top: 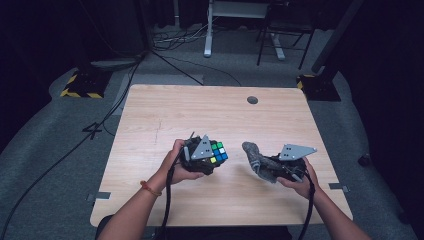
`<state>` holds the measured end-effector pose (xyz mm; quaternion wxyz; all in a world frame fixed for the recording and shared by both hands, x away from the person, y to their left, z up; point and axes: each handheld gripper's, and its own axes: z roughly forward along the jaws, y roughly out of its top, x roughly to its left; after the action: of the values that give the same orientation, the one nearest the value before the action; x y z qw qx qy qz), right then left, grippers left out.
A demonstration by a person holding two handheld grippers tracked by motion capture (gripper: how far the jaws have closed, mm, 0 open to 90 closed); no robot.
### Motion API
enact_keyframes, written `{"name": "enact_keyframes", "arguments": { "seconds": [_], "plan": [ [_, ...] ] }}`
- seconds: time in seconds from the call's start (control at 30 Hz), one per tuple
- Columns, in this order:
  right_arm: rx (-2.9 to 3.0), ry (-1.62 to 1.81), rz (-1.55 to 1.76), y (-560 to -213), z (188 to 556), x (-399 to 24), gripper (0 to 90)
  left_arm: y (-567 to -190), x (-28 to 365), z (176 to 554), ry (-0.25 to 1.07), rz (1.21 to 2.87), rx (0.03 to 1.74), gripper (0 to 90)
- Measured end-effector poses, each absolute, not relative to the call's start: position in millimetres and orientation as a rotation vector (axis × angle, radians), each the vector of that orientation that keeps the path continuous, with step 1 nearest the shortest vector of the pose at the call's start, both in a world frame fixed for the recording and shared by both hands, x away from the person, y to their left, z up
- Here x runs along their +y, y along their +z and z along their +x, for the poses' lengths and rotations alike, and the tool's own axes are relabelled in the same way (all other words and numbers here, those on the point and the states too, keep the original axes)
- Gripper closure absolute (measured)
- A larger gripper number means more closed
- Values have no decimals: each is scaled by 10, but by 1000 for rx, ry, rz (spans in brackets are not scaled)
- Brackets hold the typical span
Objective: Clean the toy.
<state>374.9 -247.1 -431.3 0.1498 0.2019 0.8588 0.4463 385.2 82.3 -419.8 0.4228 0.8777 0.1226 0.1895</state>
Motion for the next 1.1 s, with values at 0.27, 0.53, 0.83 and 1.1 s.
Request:
{"name": "enact_keyframes", "arguments": {
  "seconds": [0.27, 0.53, 0.83, 1.1],
  "plan": [
    [2543, 1151, 598, -4485, 3865, -2500, 732, -4399, 937, 3976, 432, 2267, 363, 337],
    [2620, 1098, 607, -4679, 3929, -2438, 688, -4527, 1031, 4012, 371, 2297, 394, 337],
    [2663, 1063, 622, -4799, 3941, -2370, 598, -4634, 1059, 3989, 316, 2318, 409, 335],
    [2658, 1114, 608, -4732, 3923, -2373, 461, -4565, 1090, 3935, 322, 2297, 426, 309]
  ]
}}
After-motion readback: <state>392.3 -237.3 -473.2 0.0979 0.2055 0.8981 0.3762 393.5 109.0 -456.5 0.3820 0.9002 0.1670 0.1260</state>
